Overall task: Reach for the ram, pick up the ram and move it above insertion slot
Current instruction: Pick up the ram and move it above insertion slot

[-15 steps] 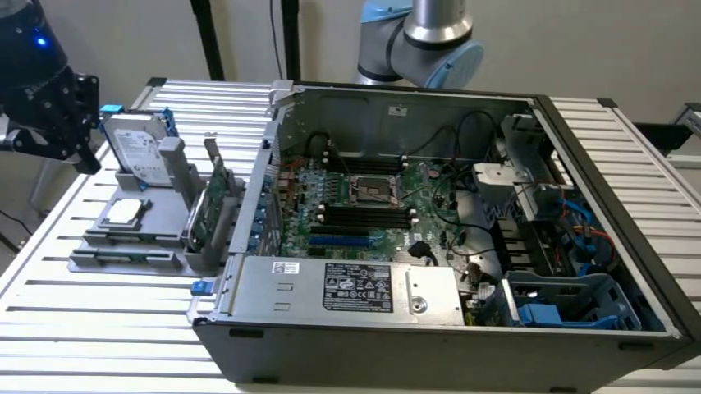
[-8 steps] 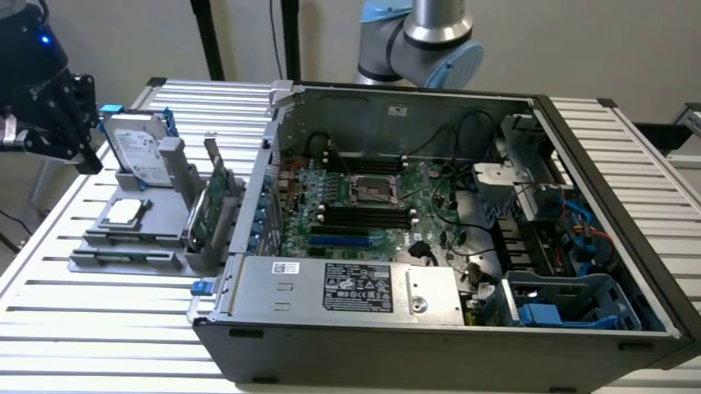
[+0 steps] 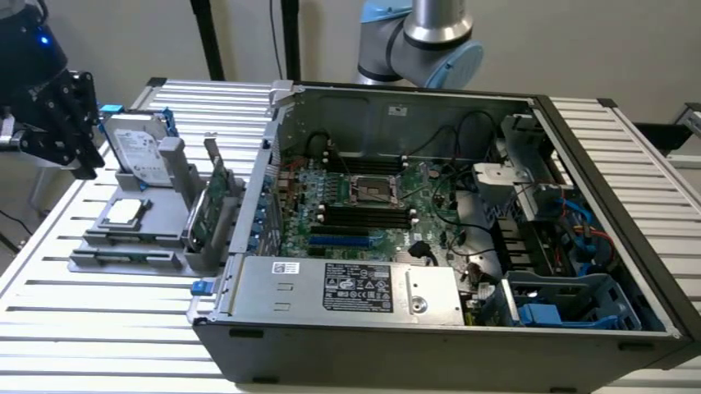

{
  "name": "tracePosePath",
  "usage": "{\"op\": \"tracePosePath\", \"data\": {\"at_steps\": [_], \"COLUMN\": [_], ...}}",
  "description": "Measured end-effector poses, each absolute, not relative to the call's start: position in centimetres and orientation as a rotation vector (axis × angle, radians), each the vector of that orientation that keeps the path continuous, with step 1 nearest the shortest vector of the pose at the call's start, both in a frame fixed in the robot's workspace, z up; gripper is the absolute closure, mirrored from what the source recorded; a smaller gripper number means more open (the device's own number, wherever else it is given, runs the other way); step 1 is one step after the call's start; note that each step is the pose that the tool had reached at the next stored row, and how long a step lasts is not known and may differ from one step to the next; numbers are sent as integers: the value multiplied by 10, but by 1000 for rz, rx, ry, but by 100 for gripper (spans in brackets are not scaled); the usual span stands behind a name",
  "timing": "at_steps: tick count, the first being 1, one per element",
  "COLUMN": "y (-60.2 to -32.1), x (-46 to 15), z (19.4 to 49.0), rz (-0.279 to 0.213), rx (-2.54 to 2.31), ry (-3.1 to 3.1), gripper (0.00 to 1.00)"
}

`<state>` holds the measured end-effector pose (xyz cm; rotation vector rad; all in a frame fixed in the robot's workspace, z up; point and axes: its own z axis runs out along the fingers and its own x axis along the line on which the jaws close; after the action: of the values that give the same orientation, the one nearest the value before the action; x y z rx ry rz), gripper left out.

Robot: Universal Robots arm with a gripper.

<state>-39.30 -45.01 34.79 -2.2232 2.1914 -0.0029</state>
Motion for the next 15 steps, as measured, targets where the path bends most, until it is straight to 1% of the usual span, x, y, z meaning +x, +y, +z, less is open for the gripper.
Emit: {"op": "tracePosePath", "data": {"at_steps": [3,4,5,7,8,15], "y": [-452,-453,-453,-454,-455,-461], "x": [-393,-393,-393,-393,-393,-393], "z": [347,347,346,343,341,328], "rz": [-3,-3,-3,-3,-3,-3], "rx": [-2223,-2223,-2223,-2223,-2223,-2223], "ry": [2191,2191,2191,2191,2191,2191], "gripper": [58,58,53,53,46,46]}}
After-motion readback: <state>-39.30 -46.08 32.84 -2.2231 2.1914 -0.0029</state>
